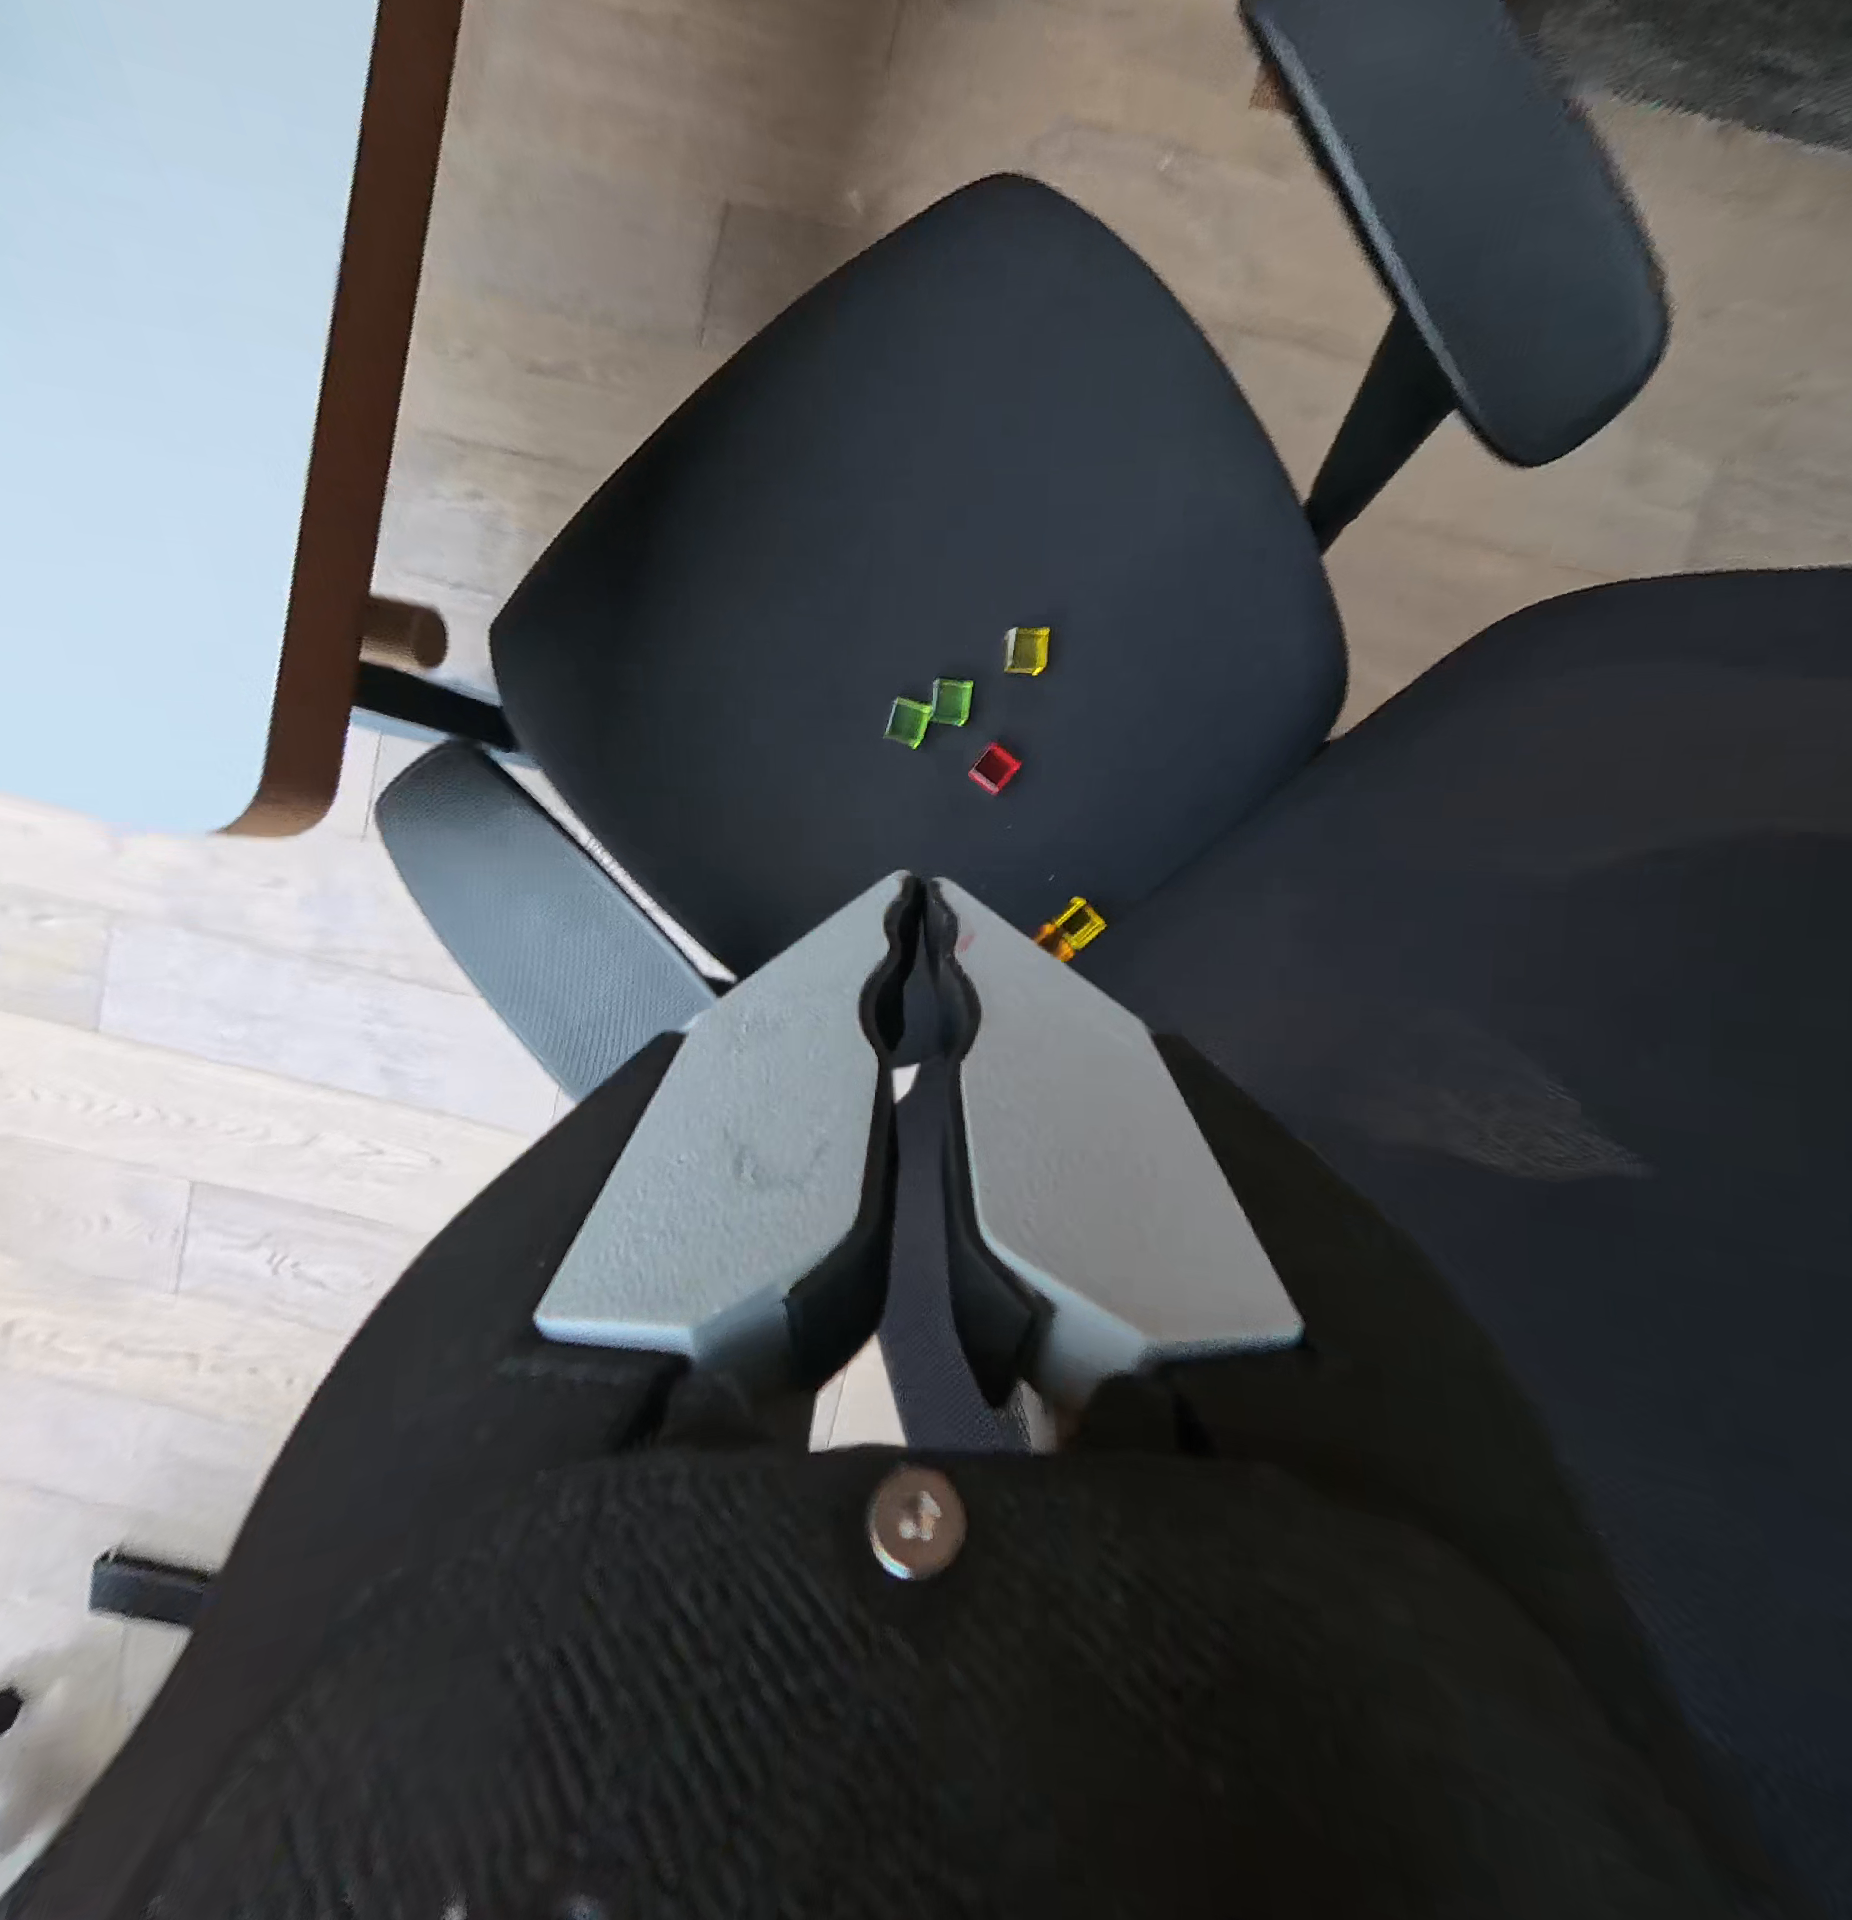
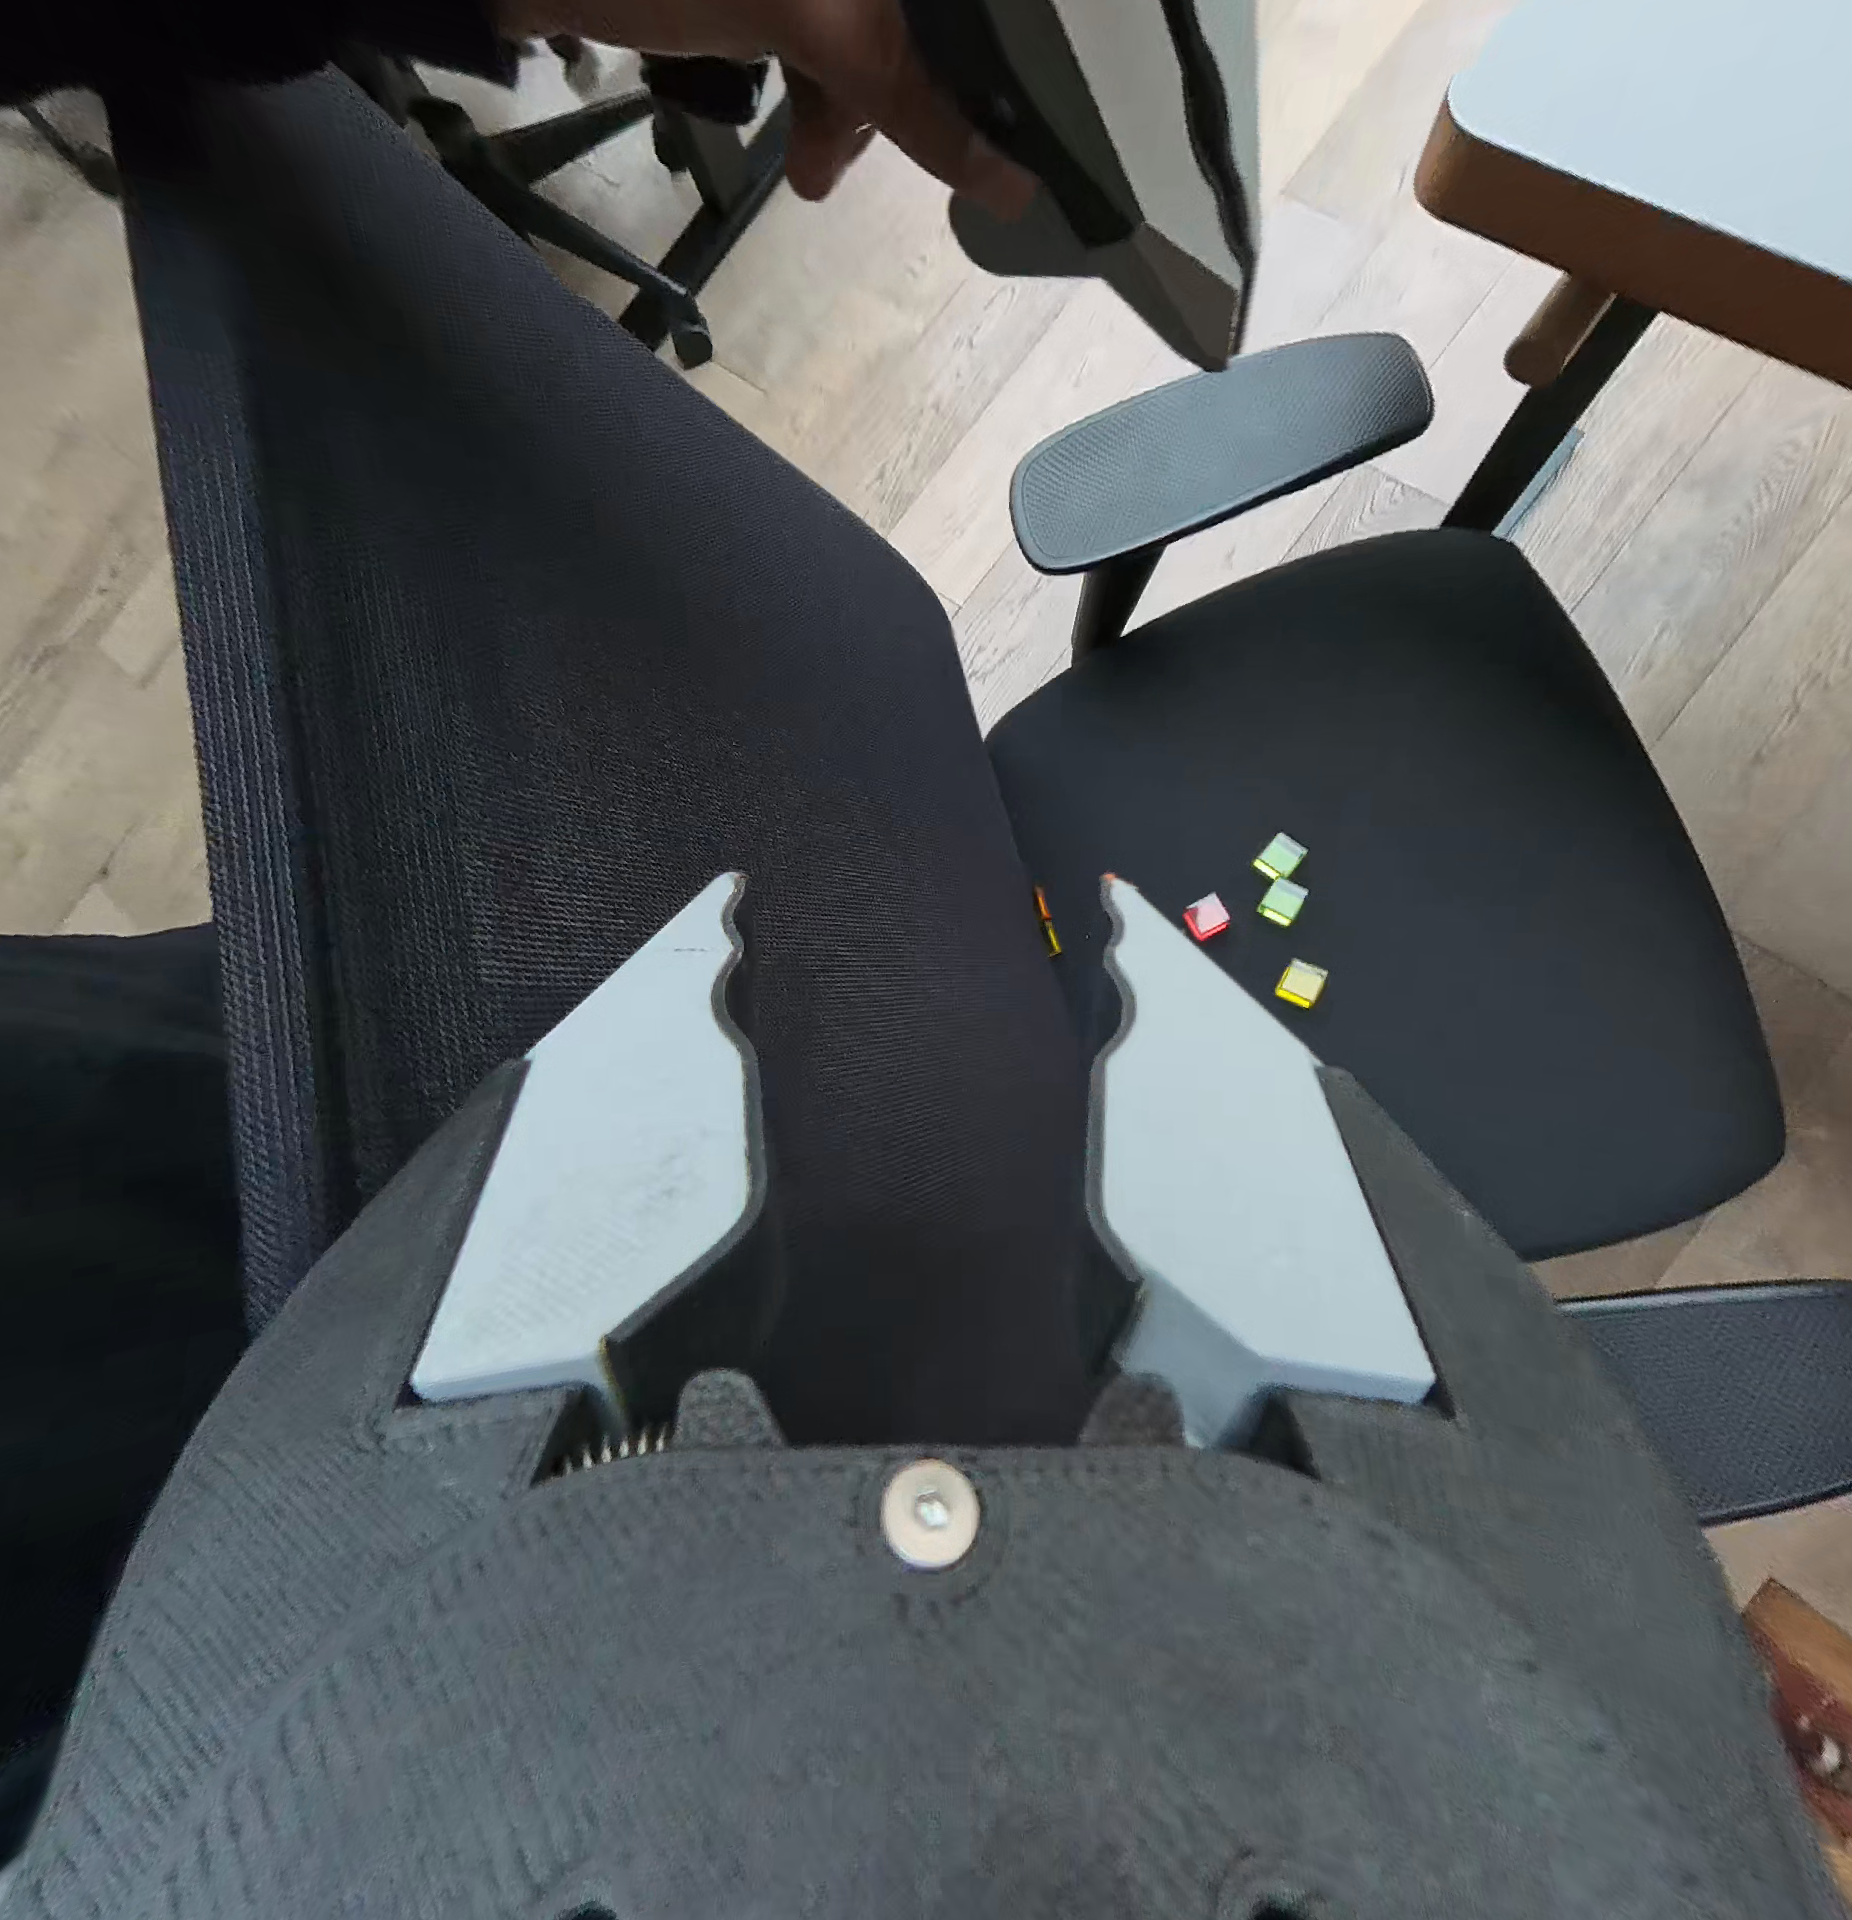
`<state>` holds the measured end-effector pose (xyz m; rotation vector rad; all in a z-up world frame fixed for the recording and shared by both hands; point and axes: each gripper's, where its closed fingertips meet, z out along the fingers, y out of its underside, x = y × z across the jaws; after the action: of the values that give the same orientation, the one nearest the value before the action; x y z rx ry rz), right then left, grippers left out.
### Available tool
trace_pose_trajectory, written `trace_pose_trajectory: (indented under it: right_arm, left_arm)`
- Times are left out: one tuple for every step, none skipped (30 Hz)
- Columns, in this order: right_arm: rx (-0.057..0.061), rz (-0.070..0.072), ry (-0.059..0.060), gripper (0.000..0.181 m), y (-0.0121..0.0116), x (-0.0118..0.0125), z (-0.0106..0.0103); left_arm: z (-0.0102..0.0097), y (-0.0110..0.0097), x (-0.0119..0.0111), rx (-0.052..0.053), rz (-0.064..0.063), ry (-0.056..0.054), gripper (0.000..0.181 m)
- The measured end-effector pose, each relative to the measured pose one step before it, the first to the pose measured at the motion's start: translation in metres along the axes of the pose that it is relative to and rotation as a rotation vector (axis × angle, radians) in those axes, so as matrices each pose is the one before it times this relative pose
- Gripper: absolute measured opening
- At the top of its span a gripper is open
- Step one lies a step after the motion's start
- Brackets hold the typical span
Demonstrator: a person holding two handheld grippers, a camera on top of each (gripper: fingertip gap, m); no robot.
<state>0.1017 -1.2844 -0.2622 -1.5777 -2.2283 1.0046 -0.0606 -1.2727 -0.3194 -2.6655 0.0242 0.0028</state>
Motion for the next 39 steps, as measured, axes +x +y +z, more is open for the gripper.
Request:
trace_pose_trajectory:
  right_arm:
    - [0.0176,-0.0124,-0.0049,0.061,0.00252,0.002,-0.00012]
    - [0.0203,-0.0112,-0.0099,0.058,0.00368,0.00132,0.00058]
    - [0.0186,-0.0052,-0.0122,0.057,0.00494,0.00085,0.0015]
    - [0.0149,0.0001,-0.0168,0.057,0.00596,-0.00006,0.00227]
    - [0.0117,0.0022,-0.0205,0.057,0.00638,-0.00109,0.00264]
    - [0.0054,0.0083,-0.0212,0.056,0.00639,-0.00138,0.00294]
    - [-0.0056,0.015,-0.0275,0.057,0.00607,-0.0024,0.00304]
    - [-0.0095,0.0145,-0.0248,0.057,0.00445,-0.00214,0.00254]
    - [-0.0017,0.0103,-0.0074,0.058,0.00173,0.00042,0.00127]
    - [0.0082,0.0092,0.0023,0.057,-0.00094,0.00194,0.00021]
    - [0.0107,0.0109,0.0016,0.057,-0.00221,0.00225,-0.0003]
    - [0.0045,0.011,0.0008,0.057,-0.00174,0.00265,0.00003]
    - [-0.0042,0.0092,0.0042,0.057,-0.0006,0.00351,0.00042]
    - [-0.0103,0.0074,0.0109,0.057,0.0003,0.00491,0.00019]
    - [-0.0144,0.0031,0.0198,0.058,0.00108,0.00633,-0.00061]
    - [-0.0179,-0.0037,0.0337,0.057,0.00208,0.00841,-0.0017]
    - [-0.0239,-0.0048,0.0501,0.056,0.00353,0.01049,-0.00273]
    - [-0.0294,0.001,0.0553,0.057,0.00485,0.01101,-0.00338]
    - [-0.0298,0.0058,0.0489,0.058,0.00591,0.00995,-0.00384]
    - [-0.0315,0.0079,0.0473,0.058,0.00735,0.00964,-0.00385]
    - [-0.0361,0.0113,0.0476,0.059,0.00894,0.00959,-0.00386]
    - [-0.0349,0.0177,0.0387,0.06,0.00901,0.00806,-0.00343]
    - [-0.0277,0.0234,0.0236,0.061,0.00789,0.00578,-0.00309]
    - [-0.0175,0.0245,0.0185,0.061,0.00653,0.00514,-0.00254]
    - [-0.0117,0.0228,0.0194,0.062,0.00556,0.00557,-0.00171]
    - [-0.0127,0.0205,0.015,0.063,0.00514,0.00503,-0.00094]
    - [-0.0141,0.015,0.0091,0.064,0.00465,0.00408,-0.00015]
    - [-0.0106,0.0061,0.0089,0.064,0.00366,0.00353,0.00035]
    - [-0.007,-0.0001,0.0091,0.064,0.003,0.00322,0.00076]
    - [-0.0074,0.0001,0.0046,0.064,0.00283,0.00244,0.00175]
    - [-0.0061,0.0039,-0.0013,0.065,0.00254,0.00171,0.00287]
    - [-0.0006,0.0059,-0.0063,0.065,0.00181,0.00101,0.00367]
    - [0.0044,0.0042,-0.0082,0.065,0.00142,0.00072,0.00452]
    - [0.005,0.0004,-0.0082,0.065,0.0013,0.00109,0.00543]
    - [0.0054,-0.0036,-0.0082,0.065,0.00119,0.00168,0.00621]
    - [0.0095,-0.0056,-0.0089,0.065,0.00039,0.00221,0.00677]
    - [0.0141,-0.0043,-0.0123,0.064,-0.00062,0.0026,0.00715]
    - [0.0171,-0.0023,-0.0188,0.064,-0.00123,0.00239,0.00767]
    - [0.0187,-0.0017,-0.0197,0.065,-0.00137,0.00298,0.00793]
  left_arm:
    - [0.00028,0.00682,-0.00251,-0.0219,-0.0031,-0.0208,0.0]
    - [-0.00068,0.00573,-0.00312,-0.0206,-0.0026,-0.0227,0.0]
    - [-0.00174,0.00441,-0.0036,-0.0167,-0.0022,-0.0249,0.0]
    - [-0.00205,0.0038,-0.00306,-0.0167,-0.0027,-0.0194,0.0]
    - [-0.0021,0.00355,-0.00272,-0.0166,-0.0046,-0.0171,0.0]
    - [-0.00201,0.00304,-0.00218,-0.0115,-0.0024,-0.013,0.0]
    - [-0.00176,0.00253,-0.00099,-0.0077,0.0026,-0.0054,0.0]
    - [-0.00123,0.00221,-0.00024,-0.0057,0.008,-0.0013,0.0]
    - [-0.00072,0.00094,0.00025,0.0007,0.0161,0.0005,0.0]
    - [0.00008,-0.00013,0.00154,0.0051,0.024,0.008,0.0]
    - [0.00087,-0.00048,0.00284,0.003,0.0276,0.0163,0.0]
    - [0.00167,0.00016,0.00514,-0.0038,0.0299,0.0333,0.0]
    - [0.00239,-0.00012,0.00936,-0.005,0.0322,0.0639,0.0]
    - [0.00339,-0.00032,0.01187,-0.0043,0.028,0.0835,0.0]
    - [0.00426,0.00116,0.01001,-0.0193,0.018,0.0757,0.003]
    - [0.00429,0.00105,0.00435,-0.0221,0.0158,0.0407,0.011]
    - [0.00382,-0.00032,0.00207,-0.0109,0.0218,0.0194,0.016]
    - [0.00328,-0.00188,0.00315,-0.0008,0.0264,0.0202,0.017]
    - [0.0029,-0.00344,0.00397,0.0029,0.031,0.0208,0.019]
    - [0.00272,-0.00424,0.00252,0.0044,0.0331,0.0075,0.023]
    - [0.0023,-0.00375,0.00152,-0.0028,0.0315,-0.0007,0.026]
    - [0.00145,-0.00253,0.00023,-0.014,0.031,-0.0102,0.025]
    - [0.00034,-0.00239,-0.00162,-0.0149,0.0301,-0.0237,0.024]
    - [-0.0005,-0.00286,-0.00274,-0.0075,0.0279,-0.0292,0.025]
    - [-0.00089,-0.00289,-0.00312,-0.0006,0.0211,-0.0294,0.023]
    - [-0.00084,-0.00181,-0.00333,0.0007,0.012,-0.0273,0.02]
    - [-0.00068,-0.00075,-0.00265,0.0022,0.0024,-0.0186,0.019]
    - [-0.00049,0.0,-0.002,0.0042,-0.006,-0.0096,0.019]
    - [-0.00014,0.00053,-0.0013,0.0059,-0.0112,-0.0009,0.019]
    - [0.00018,0.00109,-0.00071,0.0052,-0.0122,0.0063,0.019]
    - [0.00057,0.00144,-0.00072,0.0054,-0.0116,0.0088,0.02]
    - [0.00092,0.00202,-0.00126,0.0033,-0.0111,0.0073,0.02]
    - [0.00141,0.0027,-0.00256,-0.0007,-0.0125,-0.0006,0.021]
    - [0.00199,0.00374,-0.00304,-0.0055,-0.0112,-0.0034,0.023]
    - [0.00252,0.00461,-0.00319,-0.0111,-0.0108,-0.0045,0.024]
    - [0.00305,0.00499,-0.003,-0.0112,-0.0098,-0.0034,0.025]
    - [0.00352,0.00501,-0.00314,-0.0068,-0.0082,-0.0053,0.025]
    - [0.00452,0.00567,-0.00335,-0.0062,-0.0069,-0.0068,0.025]
    - [0.00539,0.00719,-0.00215,-0.0154,-0.0111,0.0014,0.025]
